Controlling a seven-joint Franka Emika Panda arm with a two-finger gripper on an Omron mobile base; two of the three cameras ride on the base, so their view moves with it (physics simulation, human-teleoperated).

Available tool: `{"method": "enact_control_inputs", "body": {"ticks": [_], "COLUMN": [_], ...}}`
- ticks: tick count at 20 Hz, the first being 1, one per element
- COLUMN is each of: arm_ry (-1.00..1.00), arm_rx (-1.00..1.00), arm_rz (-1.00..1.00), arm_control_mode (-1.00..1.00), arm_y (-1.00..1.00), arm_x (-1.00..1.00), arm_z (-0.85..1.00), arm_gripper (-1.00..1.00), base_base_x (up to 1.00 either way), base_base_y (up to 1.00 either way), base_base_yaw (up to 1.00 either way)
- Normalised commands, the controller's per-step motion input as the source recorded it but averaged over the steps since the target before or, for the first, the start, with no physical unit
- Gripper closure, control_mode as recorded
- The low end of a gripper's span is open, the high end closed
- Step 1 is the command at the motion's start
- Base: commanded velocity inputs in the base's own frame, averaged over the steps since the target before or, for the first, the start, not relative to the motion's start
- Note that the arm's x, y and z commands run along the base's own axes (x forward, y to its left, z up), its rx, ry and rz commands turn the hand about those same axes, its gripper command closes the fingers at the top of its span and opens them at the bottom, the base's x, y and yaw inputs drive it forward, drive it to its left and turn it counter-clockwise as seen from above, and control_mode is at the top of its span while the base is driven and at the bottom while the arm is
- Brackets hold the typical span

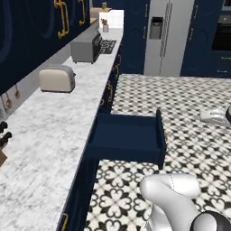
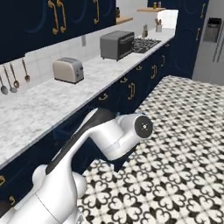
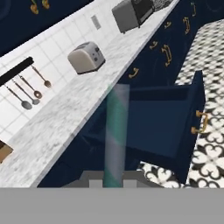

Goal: Take a straw from the drawer in front and place it inside the glass cup on the dining counter.

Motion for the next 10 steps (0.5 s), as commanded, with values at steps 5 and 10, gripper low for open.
{"method": "enact_control_inputs", "body": {"ticks": [5,10], "arm_ry": [0.0,0.0], "arm_rx": [0.0,0.0], "arm_rz": [0.0,0.0], "arm_control_mode": [1.0,1.0], "arm_y": [0.0,0.0], "arm_x": [0.0,0.0], "arm_z": [0.0,0.0], "arm_gripper": [1.0,1.0], "base_base_x": [-0.05,0.0], "base_base_y": [-0.42,-0.5], "base_base_yaw": [-0.52,-0.52]}}
